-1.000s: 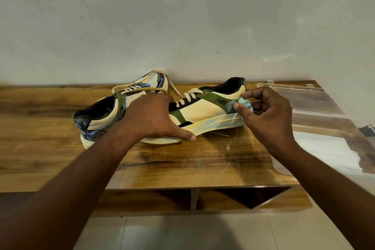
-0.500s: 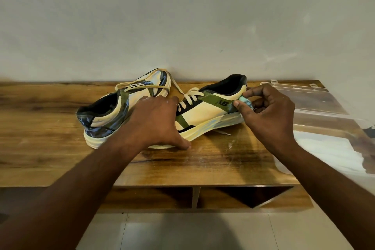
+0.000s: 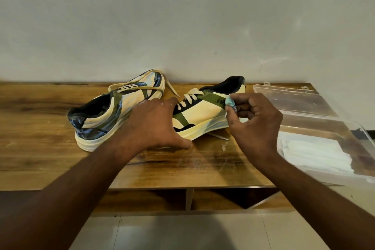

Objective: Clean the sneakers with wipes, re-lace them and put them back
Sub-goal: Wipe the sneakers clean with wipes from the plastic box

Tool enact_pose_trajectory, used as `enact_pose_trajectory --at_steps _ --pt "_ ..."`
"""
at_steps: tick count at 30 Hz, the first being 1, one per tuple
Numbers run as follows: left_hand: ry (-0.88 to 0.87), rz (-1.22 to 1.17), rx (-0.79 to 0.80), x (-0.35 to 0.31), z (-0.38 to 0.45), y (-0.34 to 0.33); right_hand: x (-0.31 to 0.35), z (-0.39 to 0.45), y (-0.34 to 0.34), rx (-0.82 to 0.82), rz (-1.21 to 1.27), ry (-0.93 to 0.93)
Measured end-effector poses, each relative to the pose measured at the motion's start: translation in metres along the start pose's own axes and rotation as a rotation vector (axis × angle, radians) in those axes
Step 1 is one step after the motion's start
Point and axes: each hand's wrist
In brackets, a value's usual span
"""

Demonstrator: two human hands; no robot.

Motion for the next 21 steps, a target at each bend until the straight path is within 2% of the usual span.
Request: enact_pose_trajectory --at_steps 5,11,18,21 --pt "0.008 0.038 -0.035 0.001 -0.003 -0.005 -0.008 -0.005 -0.001 0.085 -0.025 0.104" --pt "-0.011 0.018 -0.065 0.0 -0.004 -0.011 -0.024 0.003 0.005 -0.041 -0.027 -0.061" --pt "0.003 -0.03 -0.06 0.003 -0.003 -0.012 -0.002 -0.014 -0.011 0.169 -0.064 0.147" --pt "0.018 -0.068 -0.04 0.006 -0.002 -0.01 -0.01 -0.003 -0.005 0.098 -0.048 0.116"
Point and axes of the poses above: each hand's wrist, its own z-axis towards the middle knuckle, its own y-axis out of the back of the hand, x = y × z, and after that the axes turned 10 degrees about y, right-handed
